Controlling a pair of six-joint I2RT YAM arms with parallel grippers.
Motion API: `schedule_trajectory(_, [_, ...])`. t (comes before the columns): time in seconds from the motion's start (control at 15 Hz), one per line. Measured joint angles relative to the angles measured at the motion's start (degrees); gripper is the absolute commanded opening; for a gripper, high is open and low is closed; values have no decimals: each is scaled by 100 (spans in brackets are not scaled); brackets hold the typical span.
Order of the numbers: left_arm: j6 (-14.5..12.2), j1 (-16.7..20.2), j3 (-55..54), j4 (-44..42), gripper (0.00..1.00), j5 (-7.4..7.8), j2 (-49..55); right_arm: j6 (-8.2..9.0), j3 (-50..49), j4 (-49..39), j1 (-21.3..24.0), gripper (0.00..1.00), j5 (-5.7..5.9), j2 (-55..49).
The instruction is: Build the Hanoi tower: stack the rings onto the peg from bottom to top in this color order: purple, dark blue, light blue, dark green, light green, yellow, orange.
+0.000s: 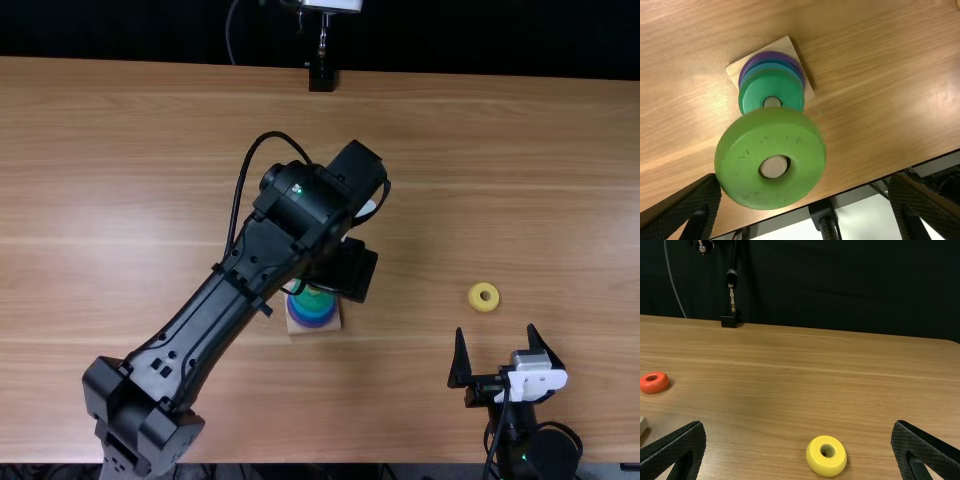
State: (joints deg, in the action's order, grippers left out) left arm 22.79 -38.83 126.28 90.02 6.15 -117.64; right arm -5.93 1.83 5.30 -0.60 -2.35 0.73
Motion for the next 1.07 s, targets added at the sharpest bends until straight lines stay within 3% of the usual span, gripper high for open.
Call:
schedule_trajectory(0.27, [-7, 144, 0, -4, 100, 22, 0, 2, -2, 0, 0, 100, 2, 0])
schedule_trajectory(0.6, [0, 715, -297, -186, 100, 22, 511, 0, 0, 2, 2, 100, 2, 0])
schedule_trajectory(0.73, [-2, 1180, -1399, -1307, 100, 13, 1580, 0, 0, 0, 2, 100, 0, 0])
schedule_trajectory(1.07, [-4, 2297, -4981, -5565, 100, -4, 4253, 4, 0, 2, 2, 100, 0, 0])
